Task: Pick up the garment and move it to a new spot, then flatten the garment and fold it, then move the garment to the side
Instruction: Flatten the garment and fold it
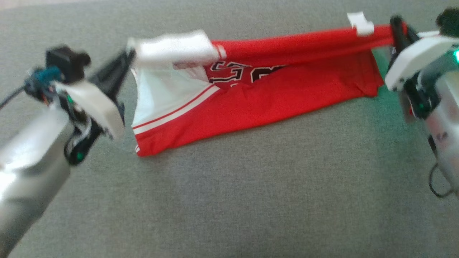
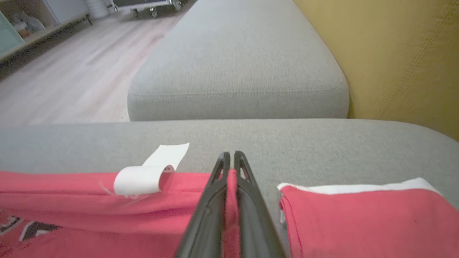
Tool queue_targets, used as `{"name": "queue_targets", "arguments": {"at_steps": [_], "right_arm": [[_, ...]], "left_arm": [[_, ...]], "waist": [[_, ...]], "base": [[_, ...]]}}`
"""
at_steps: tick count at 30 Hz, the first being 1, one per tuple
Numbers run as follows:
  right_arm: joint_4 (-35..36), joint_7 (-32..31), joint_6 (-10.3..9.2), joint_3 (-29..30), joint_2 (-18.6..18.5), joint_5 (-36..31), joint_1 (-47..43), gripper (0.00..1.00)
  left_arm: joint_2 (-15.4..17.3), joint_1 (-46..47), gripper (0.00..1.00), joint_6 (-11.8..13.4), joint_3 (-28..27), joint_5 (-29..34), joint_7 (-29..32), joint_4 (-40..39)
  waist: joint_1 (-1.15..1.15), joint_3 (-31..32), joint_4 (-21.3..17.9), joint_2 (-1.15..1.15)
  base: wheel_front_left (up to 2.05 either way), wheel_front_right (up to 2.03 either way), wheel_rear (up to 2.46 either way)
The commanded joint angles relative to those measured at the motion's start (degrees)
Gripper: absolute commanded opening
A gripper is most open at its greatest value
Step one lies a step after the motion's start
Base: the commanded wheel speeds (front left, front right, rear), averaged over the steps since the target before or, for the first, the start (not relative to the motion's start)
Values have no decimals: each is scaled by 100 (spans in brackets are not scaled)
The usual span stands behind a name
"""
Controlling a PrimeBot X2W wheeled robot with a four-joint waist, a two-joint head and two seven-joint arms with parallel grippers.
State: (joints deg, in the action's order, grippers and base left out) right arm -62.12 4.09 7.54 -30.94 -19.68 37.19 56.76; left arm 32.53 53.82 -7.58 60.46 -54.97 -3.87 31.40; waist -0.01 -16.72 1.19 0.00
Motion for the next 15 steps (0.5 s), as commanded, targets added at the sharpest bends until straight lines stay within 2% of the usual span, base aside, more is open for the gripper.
{"name": "queue_targets", "arguments": {"at_steps": [1, 9, 15], "right_arm": [[154, -54, -5, -138, -97, 22, -69, 0], [452, -568, -5, -1079, -622, 75, -429, 0], [624, -934, -5, -1774, -872, 100, -499, 0]], "left_arm": [[355, 122, 0, 10, -157, -113, 86, -219], [1078, -435, 0, 9, 320, -741, 860, -1451], [1238, -584, 0, 9, 485, -940, 1183, -1790]], "waist": [[1, 91, 60, 0], [1, 187, 135, 0], [1, 192, 119, 0]], "base": [[0, 0, 0], [0, 0, 0], [0, 0, 0]]}}
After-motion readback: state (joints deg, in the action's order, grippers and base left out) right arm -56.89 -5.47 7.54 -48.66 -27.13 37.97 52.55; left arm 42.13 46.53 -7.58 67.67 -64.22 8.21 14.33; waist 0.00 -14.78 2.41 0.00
